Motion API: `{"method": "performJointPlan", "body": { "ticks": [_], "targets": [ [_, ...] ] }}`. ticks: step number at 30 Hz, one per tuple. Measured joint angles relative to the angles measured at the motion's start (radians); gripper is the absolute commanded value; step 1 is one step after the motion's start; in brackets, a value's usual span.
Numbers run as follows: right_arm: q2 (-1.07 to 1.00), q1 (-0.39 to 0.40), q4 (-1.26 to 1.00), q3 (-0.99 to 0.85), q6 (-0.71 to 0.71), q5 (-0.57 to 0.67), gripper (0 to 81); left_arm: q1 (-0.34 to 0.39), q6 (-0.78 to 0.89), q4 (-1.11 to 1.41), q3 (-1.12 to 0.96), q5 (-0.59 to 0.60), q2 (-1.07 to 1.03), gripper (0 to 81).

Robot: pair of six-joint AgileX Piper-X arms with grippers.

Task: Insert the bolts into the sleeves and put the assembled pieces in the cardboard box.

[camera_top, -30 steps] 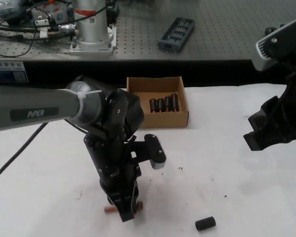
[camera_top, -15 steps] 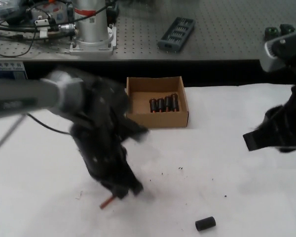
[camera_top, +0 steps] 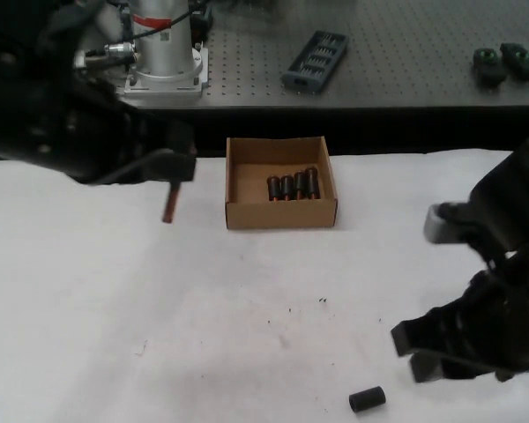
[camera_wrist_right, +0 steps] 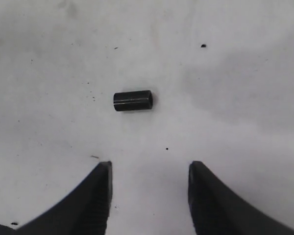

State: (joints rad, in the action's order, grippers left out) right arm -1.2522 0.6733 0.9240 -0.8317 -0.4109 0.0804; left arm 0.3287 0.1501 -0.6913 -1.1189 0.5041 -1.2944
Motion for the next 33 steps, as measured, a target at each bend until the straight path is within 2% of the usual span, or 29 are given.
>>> {"method": "performJointPlan", "body": {
  "ticks": [6, 11, 18, 23, 27, 33],
  "targets": [
    [-0.137, 0.000, -0.159, 0.016, -0.082, 0.120, 41.5, -0.001, 0.027, -0.002, 0.059, 0.000, 0.110, 0.6],
    [-0.219, 0.034, -0.210, 0.016, -0.087, 0.138, 41.5, -0.001, 0.041, -0.002, 0.068, 0.000, 0.187, 0.6],
    [-0.327, 0.104, -0.207, 0.016, 0.039, 0.054, 41.5, -0.001, 0.045, -0.002, 0.068, 0.000, 0.245, 0.6],
    [-0.360, 0.104, -0.196, 0.014, 0.112, -0.005, 41.7, -0.001, 0.052, -0.002, 0.068, 0.000, 0.247, 0.6],
    [-0.359, 0.104, -0.190, 0.003, 0.151, -0.046, 46.4, -0.001, 0.052, -0.002, 0.068, 0.000, 0.247, 0.6],
    [-0.364, 0.104, -0.216, -0.031, 0.184, -0.090, 46.3, -0.001, 0.061, -0.002, 0.068, 0.000, 0.247, 0.6]
  ]
}}
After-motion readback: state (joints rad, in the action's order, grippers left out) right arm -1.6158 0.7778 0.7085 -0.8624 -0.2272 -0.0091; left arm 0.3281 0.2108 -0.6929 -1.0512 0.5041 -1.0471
